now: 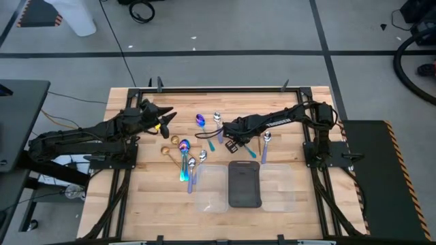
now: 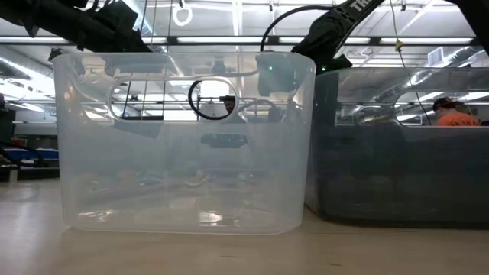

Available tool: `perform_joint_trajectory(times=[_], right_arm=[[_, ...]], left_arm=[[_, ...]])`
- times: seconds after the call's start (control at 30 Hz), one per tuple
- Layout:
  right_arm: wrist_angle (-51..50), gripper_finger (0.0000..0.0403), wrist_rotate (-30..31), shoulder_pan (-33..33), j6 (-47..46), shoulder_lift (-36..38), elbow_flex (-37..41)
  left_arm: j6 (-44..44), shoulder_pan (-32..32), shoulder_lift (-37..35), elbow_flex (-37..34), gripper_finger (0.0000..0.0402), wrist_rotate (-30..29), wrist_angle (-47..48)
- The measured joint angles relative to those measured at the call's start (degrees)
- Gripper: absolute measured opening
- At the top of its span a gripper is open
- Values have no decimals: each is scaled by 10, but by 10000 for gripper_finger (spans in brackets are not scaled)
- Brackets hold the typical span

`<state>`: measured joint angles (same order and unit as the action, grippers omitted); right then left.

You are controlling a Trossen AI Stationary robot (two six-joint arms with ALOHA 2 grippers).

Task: Sort silverware by color (type)
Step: Put the blue spoon into the black bin

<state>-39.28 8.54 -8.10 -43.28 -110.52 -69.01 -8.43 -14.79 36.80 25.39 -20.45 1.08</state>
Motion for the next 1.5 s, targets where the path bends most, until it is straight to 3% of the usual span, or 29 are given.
perform_joint_trajectory(times=[0.4,0.77,1.03,1.5], right_arm=[[-4,12,7,4,10,10,2],[9,12,44,20,1,77,2],[58,12,103,38,10,137,1],[159,12,112,108,14,208,0]], left_arm=[[1,0,0,0,142,0,1],[2,0,0,0,142,0,1],[1,0,0,0,142,0,0],[-1,0,0,0,142,1,0]])
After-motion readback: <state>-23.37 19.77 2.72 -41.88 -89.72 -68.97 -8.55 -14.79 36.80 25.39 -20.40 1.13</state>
